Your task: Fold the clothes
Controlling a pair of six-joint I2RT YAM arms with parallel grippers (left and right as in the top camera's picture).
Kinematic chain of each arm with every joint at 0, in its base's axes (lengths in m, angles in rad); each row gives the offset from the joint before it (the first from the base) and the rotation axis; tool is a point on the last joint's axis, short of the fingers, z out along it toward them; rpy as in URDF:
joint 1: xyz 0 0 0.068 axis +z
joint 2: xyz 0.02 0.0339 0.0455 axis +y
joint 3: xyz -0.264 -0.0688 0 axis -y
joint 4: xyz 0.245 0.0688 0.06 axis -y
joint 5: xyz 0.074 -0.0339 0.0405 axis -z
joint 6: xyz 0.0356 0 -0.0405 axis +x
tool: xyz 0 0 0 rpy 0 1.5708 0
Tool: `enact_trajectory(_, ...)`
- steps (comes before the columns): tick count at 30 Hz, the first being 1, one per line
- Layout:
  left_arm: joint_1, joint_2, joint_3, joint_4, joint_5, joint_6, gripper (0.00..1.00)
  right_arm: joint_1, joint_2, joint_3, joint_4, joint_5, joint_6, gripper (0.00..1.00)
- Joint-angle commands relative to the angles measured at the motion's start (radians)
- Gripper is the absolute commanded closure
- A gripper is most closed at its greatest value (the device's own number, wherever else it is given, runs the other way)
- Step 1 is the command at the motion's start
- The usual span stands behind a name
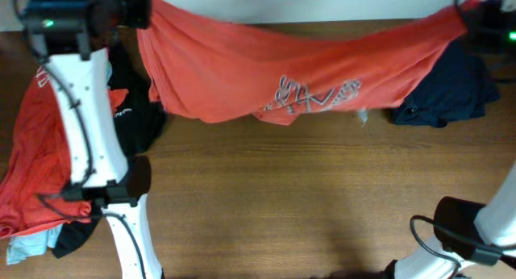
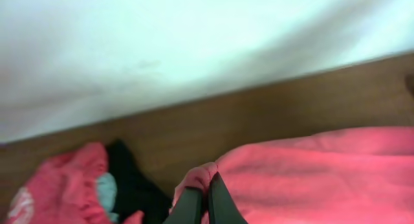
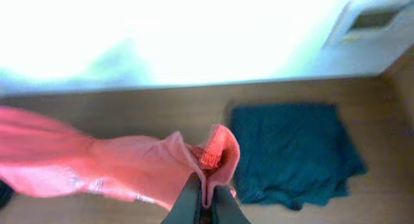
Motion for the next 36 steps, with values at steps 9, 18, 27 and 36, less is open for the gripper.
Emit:
enact_trajectory(9, 0.034, -0.290, 0.012, 0.043, -0.064, 0.009, 1.00, -0.085, -0.073, 0.183, -0.073, -0.020, 0.000, 0.96)
enact_trajectory(18, 0.034, -0.238, -0.032, 0.127, -0.076, 0.008, 1.00, -0.084, -0.019, 0.179, 0.086, -0.075, 0.024, 0.96)
enact_trajectory(27, 0.044, -0.101, -0.101, 0.424, -0.083, -0.042, 1.00, -0.019, 0.116, 0.179, 0.394, -0.095, 0.023, 0.96)
enact_trajectory(36, 0.047, 0.002, -0.101, 0.814, -0.078, -0.158, 1.00, 0.075, 0.211, 0.179, 0.921, -0.048, 0.121, 0.96)
